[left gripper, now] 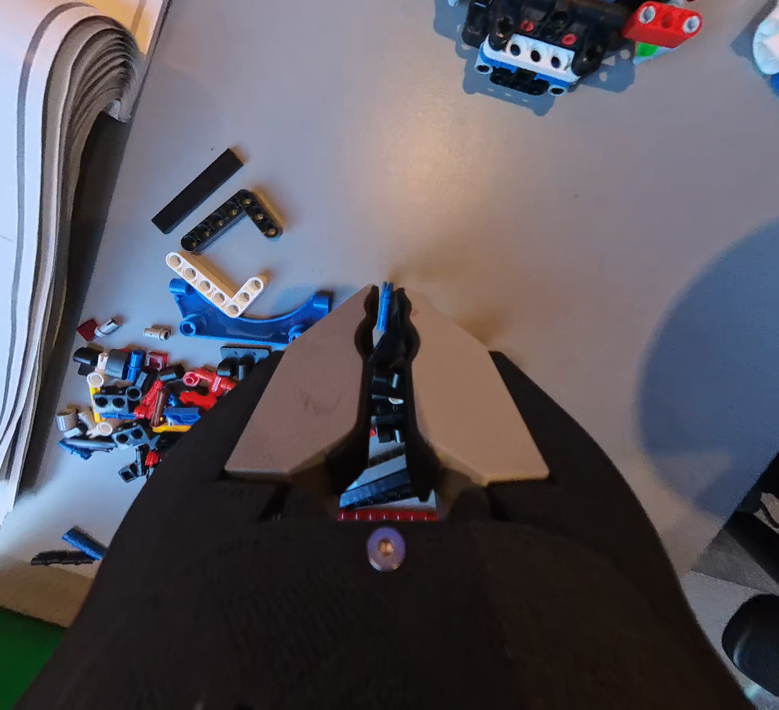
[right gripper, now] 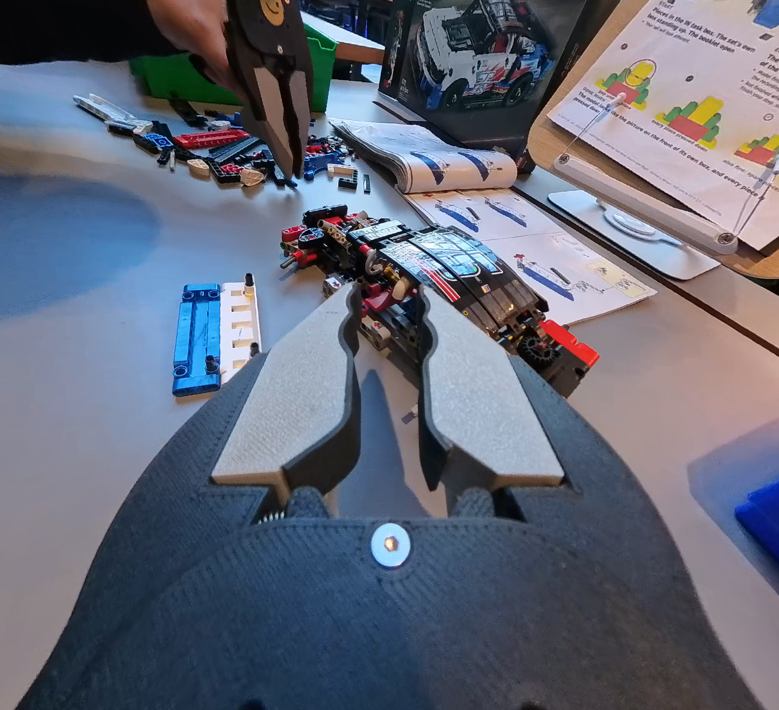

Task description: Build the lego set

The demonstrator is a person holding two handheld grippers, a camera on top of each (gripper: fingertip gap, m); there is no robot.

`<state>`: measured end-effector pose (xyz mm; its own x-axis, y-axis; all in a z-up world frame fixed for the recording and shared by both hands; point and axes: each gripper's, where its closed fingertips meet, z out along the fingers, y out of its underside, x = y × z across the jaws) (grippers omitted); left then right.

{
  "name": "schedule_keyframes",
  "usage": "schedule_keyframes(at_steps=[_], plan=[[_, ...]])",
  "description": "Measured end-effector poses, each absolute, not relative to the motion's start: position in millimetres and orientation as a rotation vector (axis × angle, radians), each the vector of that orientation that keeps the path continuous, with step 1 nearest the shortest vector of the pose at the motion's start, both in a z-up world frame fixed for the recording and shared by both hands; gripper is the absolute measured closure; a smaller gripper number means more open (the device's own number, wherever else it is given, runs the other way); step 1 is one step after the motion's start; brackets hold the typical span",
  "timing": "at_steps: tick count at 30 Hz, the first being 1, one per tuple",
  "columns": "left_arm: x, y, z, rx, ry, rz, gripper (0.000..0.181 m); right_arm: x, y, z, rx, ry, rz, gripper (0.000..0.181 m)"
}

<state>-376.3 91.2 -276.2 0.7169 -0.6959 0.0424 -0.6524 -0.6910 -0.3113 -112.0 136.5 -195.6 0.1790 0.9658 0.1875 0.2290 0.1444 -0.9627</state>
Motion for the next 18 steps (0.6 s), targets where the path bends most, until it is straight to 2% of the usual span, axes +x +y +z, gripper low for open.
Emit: schedule_keyframes(at_steps=[10,14,18], plan=[[-366.9,94.5,-272.2,-2.654,1.112,-0.155,0.18,-108.2,135.7,-187.4,-1.301,-1.251,0.877,0.159],[-311.7,78.7,-245.4,-2.501,1.191,-0.273,0.18,-107.2,135.3,-186.9,-1.3,-1.248,0.88,0.159],[-243.4,48.8,-247.6,-2.398,1.197,-0.376,0.18,-106.7,134.2,-186.6,-1.296,-1.25,0.879,0.159]])
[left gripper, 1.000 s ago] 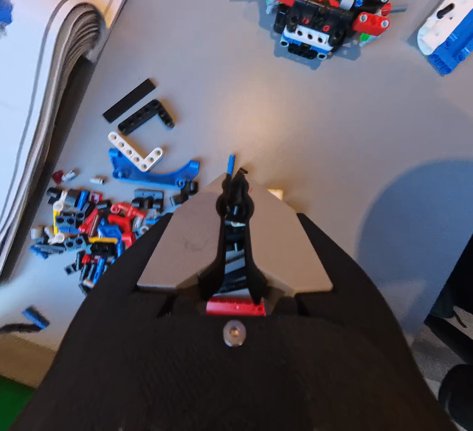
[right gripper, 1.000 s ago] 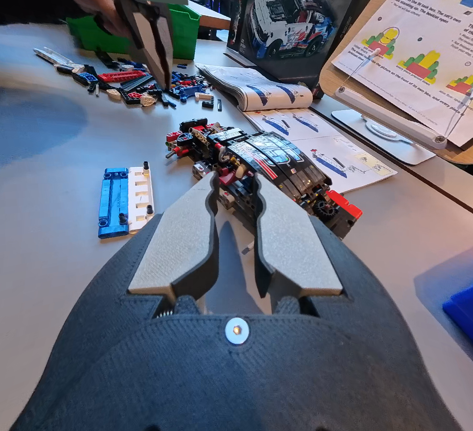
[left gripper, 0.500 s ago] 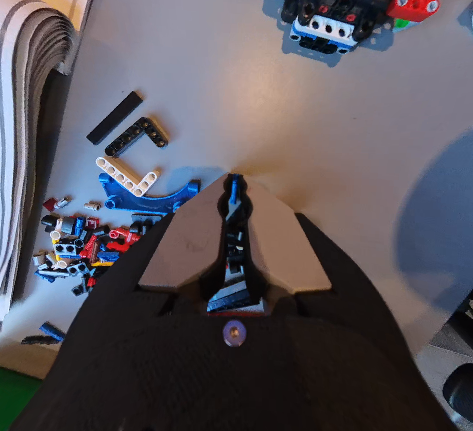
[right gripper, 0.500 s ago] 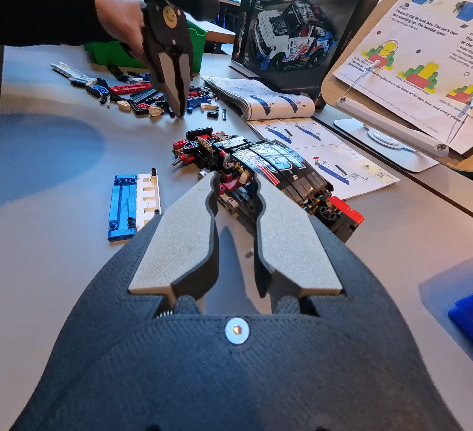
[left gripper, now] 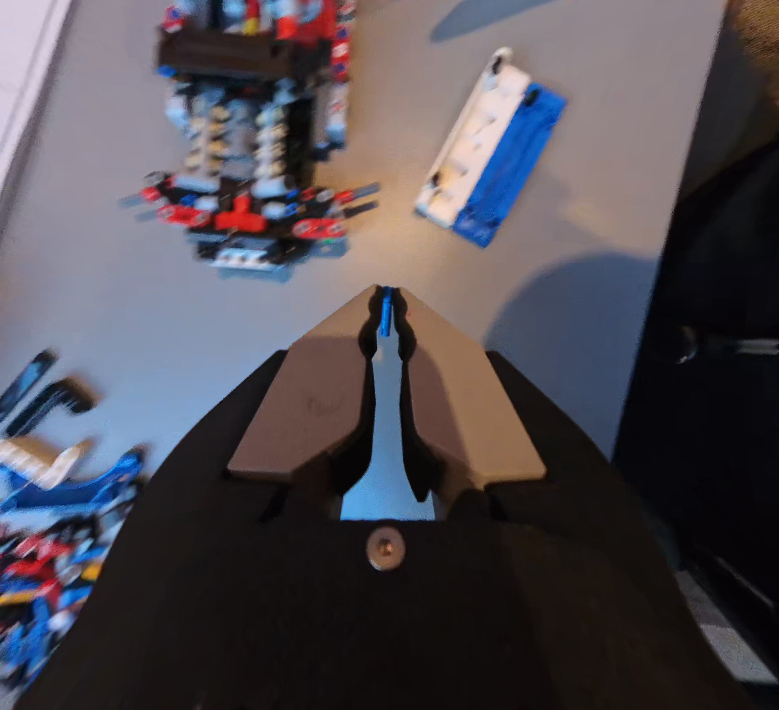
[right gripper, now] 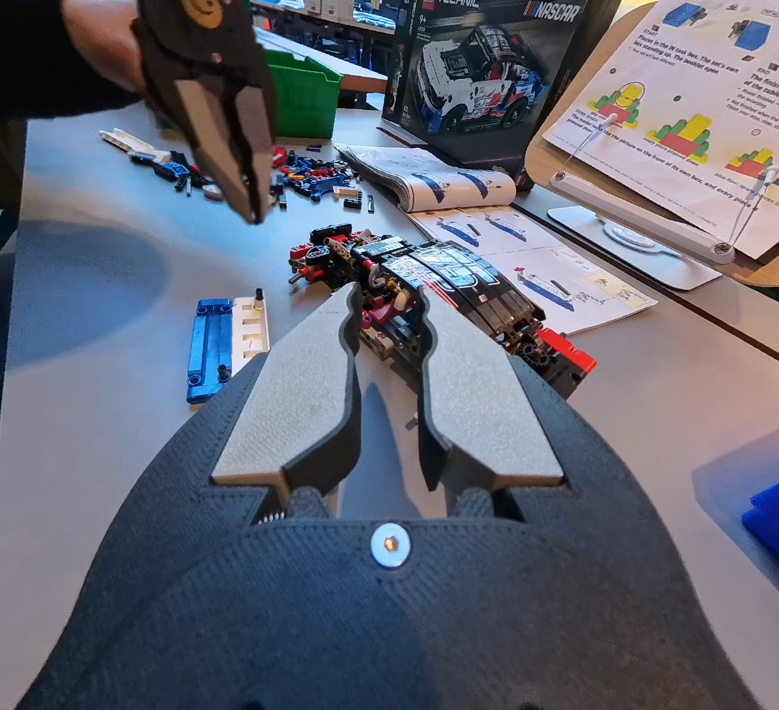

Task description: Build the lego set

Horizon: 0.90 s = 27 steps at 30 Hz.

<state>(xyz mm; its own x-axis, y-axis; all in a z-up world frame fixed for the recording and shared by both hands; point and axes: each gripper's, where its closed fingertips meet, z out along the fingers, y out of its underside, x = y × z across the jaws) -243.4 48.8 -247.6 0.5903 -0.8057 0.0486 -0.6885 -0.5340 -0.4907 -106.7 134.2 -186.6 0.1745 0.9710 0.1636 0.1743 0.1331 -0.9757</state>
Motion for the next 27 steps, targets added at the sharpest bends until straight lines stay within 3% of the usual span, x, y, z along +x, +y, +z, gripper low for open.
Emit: schedule_keyframes(at_steps=[8,27], plan=[[-217.7,25.7,-281.6,-2.433,1.191,-0.342,0.18,-106.9,135.0,-186.5,-1.299,-1.245,0.886,0.159],[-235.4,23.4,-254.7,-2.312,1.007,-0.416,0.166,-108.9,142.0,-193.5,-1.33,-1.251,0.829,0.16]])
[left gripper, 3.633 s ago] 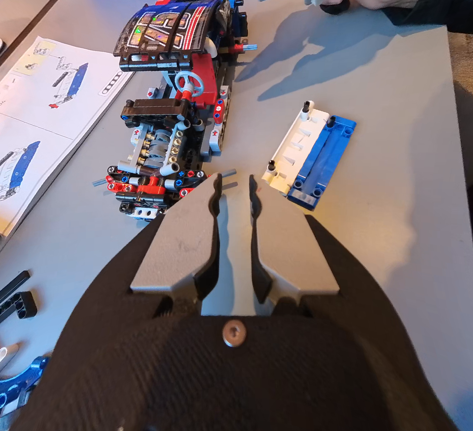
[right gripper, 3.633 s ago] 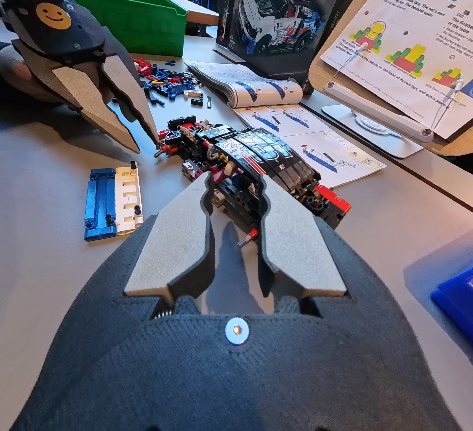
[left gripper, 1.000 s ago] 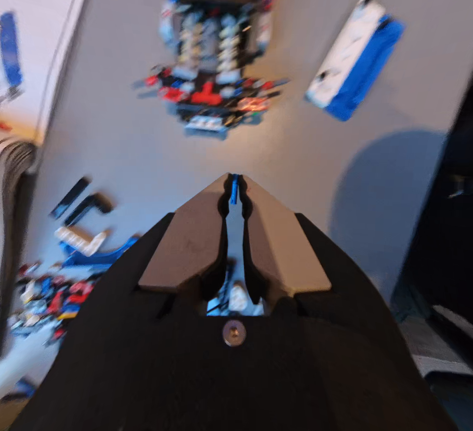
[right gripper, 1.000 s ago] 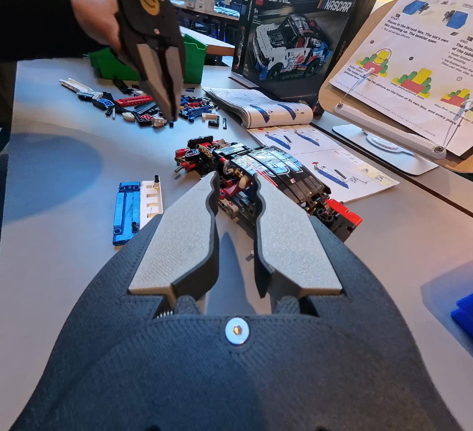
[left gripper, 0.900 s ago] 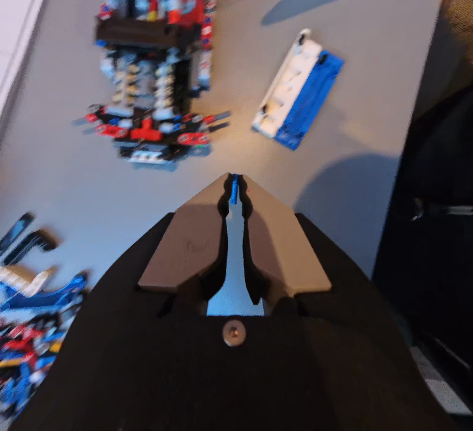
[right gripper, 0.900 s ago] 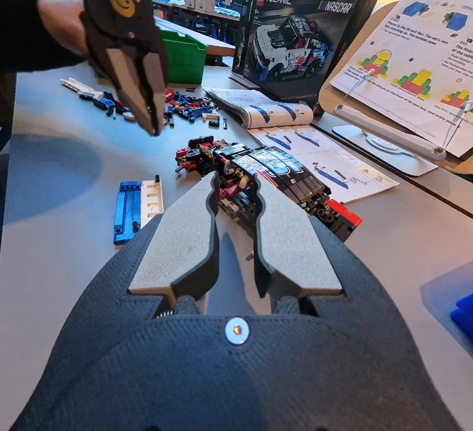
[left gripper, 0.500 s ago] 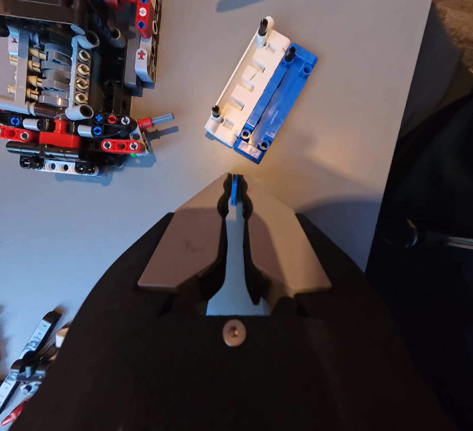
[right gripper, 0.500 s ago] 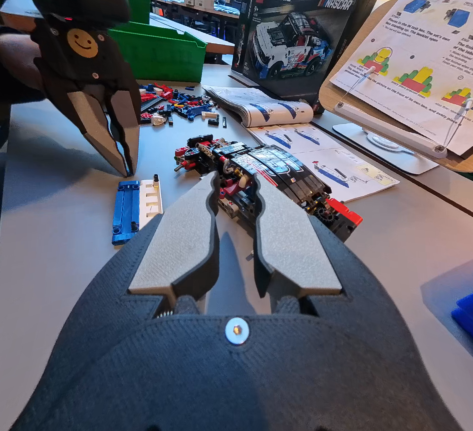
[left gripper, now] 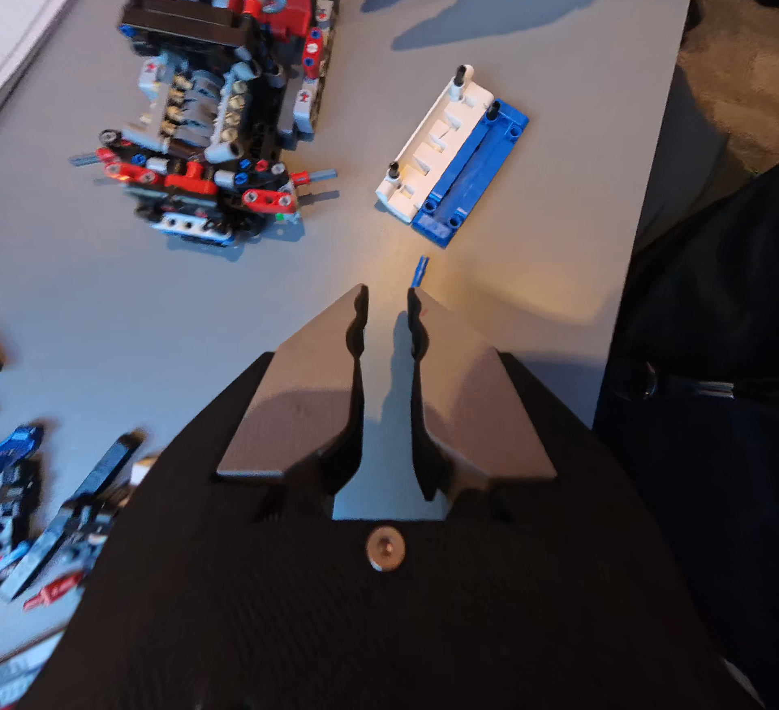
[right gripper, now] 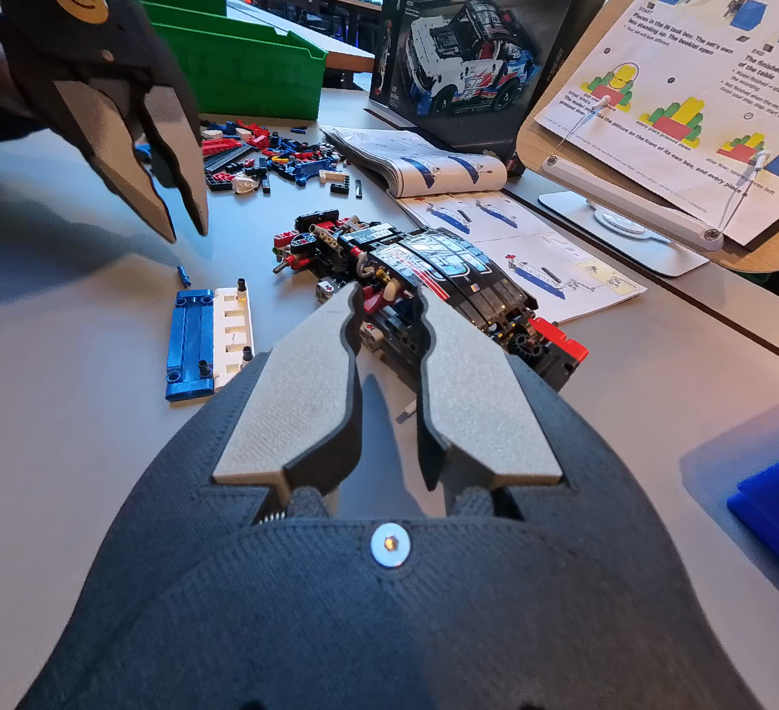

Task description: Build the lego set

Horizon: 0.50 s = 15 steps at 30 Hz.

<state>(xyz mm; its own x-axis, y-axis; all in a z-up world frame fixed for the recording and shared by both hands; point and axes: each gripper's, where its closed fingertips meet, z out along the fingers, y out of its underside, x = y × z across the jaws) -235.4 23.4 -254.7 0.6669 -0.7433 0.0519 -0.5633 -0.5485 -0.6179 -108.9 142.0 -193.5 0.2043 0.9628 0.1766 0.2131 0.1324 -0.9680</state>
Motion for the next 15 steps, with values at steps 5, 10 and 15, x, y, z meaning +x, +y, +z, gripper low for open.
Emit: schedule_keyframes(at_steps=[5,10,15], plan=[[-292.6,22.4,-250.1,-2.323,0.845,-0.272,0.167,-108.0,144.4,-193.3,-1.336,-1.24,0.825,0.161],[-382.7,21.9,-229.2,-2.352,0.561,-0.132,0.169,-109.0,146.4,-194.5,-1.343,-1.241,0.812,0.162],[-444.9,30.5,-199.5,-2.332,0.435,0.001,0.17,-108.3,151.1,-196.3,-1.361,-1.228,0.791,0.162]])
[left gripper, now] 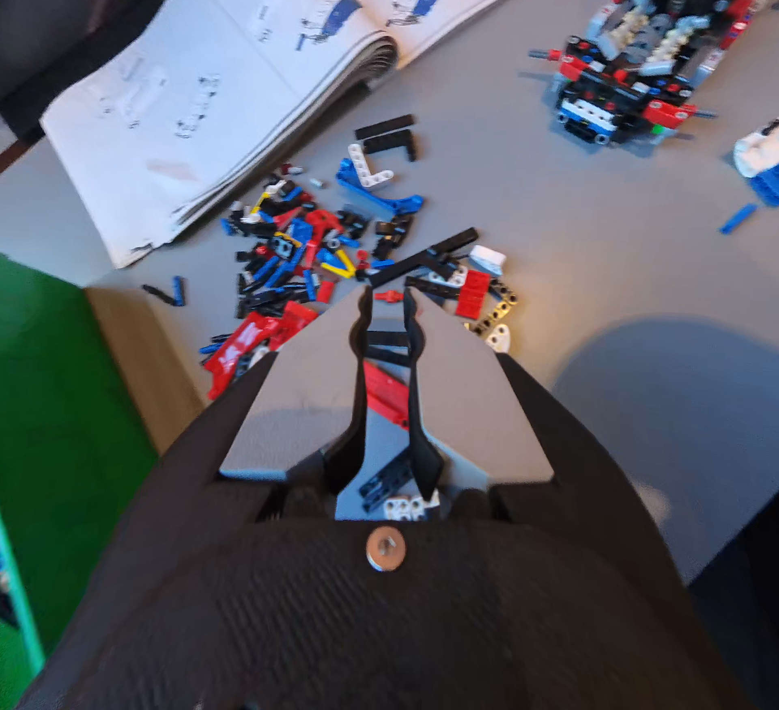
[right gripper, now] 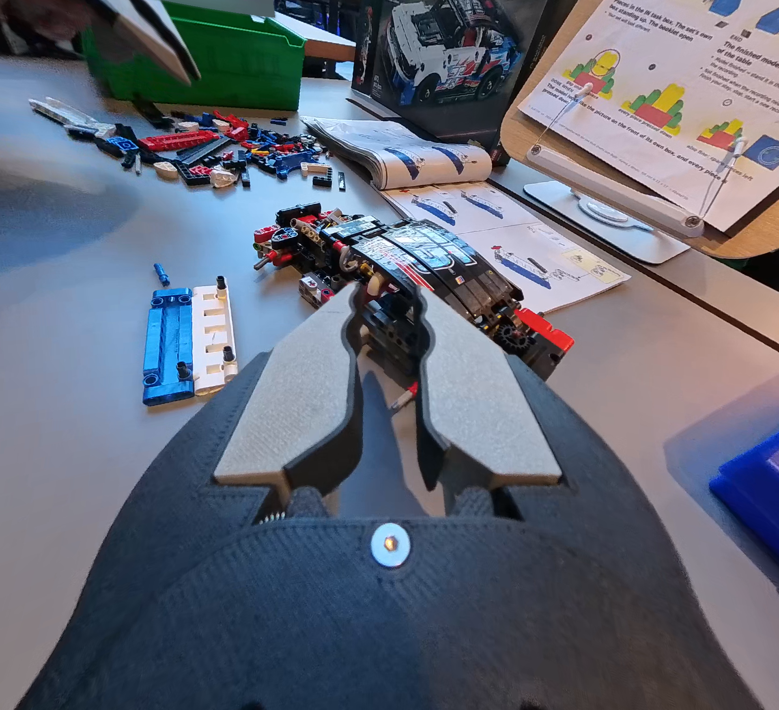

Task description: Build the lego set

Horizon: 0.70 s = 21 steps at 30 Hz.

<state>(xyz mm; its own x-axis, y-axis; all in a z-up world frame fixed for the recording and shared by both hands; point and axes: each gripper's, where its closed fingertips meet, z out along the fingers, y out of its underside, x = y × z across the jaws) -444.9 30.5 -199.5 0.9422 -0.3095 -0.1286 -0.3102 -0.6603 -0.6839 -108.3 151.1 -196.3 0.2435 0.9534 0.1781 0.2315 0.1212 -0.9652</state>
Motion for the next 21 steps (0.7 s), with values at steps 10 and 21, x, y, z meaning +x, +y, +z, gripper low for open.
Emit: schedule_keyframes(at_steps=[10,21], plan=[[-480.8,44.2,-210.6,-2.4,0.266,0.016,0.175,-108.2,147.7,-195.0,-1.342,-1.238,0.789,0.162],[-493.7,21.6,-206.0,-2.421,0.231,0.087,0.177,-106.3,157.2,-200.8,-1.406,-1.208,0.738,0.166]])
